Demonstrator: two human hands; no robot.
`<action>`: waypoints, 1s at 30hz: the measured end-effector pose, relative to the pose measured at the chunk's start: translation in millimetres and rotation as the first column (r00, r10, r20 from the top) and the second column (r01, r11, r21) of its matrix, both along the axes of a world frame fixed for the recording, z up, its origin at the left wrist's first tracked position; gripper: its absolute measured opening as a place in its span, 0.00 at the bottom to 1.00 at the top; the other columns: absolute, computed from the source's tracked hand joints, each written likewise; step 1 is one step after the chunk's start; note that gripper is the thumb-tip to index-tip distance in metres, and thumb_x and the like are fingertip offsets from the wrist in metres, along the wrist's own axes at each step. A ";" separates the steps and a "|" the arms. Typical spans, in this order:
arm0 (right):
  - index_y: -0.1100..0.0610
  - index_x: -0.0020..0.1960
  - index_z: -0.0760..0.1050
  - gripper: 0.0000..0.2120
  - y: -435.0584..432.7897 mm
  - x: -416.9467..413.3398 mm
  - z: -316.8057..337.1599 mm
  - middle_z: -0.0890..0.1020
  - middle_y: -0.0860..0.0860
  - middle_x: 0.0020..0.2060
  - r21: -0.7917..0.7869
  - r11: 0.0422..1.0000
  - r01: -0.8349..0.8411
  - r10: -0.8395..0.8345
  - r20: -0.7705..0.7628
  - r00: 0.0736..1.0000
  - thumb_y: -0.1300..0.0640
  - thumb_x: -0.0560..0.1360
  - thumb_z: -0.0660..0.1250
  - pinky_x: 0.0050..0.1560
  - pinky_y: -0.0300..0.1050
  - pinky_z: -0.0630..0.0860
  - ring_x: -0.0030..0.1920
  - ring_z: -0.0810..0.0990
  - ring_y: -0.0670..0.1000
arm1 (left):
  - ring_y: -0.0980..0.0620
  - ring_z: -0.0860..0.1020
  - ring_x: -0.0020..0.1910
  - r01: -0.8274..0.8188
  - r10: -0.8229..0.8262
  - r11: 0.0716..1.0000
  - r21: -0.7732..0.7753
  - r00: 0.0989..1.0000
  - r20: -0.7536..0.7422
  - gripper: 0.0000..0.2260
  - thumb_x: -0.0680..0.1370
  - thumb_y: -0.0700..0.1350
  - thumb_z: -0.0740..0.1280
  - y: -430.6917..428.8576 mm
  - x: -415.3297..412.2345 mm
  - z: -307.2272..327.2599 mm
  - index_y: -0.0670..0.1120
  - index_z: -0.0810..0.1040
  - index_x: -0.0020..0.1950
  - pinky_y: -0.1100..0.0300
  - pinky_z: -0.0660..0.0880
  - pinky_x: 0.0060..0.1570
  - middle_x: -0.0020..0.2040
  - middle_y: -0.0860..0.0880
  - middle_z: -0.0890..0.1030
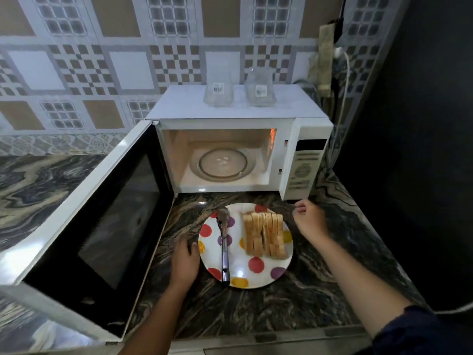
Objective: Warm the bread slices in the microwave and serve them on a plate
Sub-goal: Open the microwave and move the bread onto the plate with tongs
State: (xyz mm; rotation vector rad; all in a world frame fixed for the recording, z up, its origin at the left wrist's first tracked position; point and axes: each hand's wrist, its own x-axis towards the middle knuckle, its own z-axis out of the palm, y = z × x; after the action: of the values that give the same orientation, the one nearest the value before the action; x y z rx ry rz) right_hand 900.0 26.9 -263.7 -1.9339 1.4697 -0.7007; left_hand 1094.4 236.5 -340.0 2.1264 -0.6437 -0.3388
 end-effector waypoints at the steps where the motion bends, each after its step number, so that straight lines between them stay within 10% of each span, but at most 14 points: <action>1: 0.61 0.56 0.76 0.10 -3.8 -6.5 -9.9 0.80 0.57 0.51 0.047 0.999 0.008 -0.007 -0.018 1.000 0.62 0.75 0.64 0.52 0.46 0.74 0.51 0.79 0.55 | 0.43 0.67 0.69 -0.006 0.005 1.000 -0.027 1.000 -0.018 0.18 0.79 0.39 0.59 -3.3 -2.5 0.9 0.38 0.67 0.69 0.53 0.62 0.69 0.70 0.39 0.69; 17: 0.61 0.56 0.77 0.10 10.8 -8.9 -72.6 0.81 0.58 0.53 0.182 0.983 -0.002 0.001 0.005 1.000 0.63 0.76 0.62 0.55 0.49 0.74 0.54 0.79 0.57 | 0.44 0.77 0.57 0.029 -0.028 0.998 0.054 0.999 -0.021 0.18 0.75 0.36 0.63 -24.9 -5.1 1.5 0.45 0.75 0.64 0.55 0.73 0.57 0.59 0.44 0.79; 30: 0.57 0.63 0.76 0.14 16.9 -16.4 -82.9 0.76 0.55 0.61 0.156 0.987 -0.039 0.002 0.231 0.973 0.61 0.79 0.59 0.61 0.47 0.70 0.60 0.75 0.54 | 0.49 0.72 0.64 -0.180 0.122 0.960 -0.215 0.958 -0.260 0.19 0.79 0.35 0.58 -24.4 -43.6 -1.9 0.40 0.67 0.71 0.60 0.68 0.62 0.67 0.43 0.73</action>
State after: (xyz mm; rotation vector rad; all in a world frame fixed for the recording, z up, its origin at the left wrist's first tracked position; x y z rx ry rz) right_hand 883.6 43.9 -346.6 -1.6835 1.3189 -0.7462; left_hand 1050.9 212.1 -341.9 1.8549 -0.3552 -0.4097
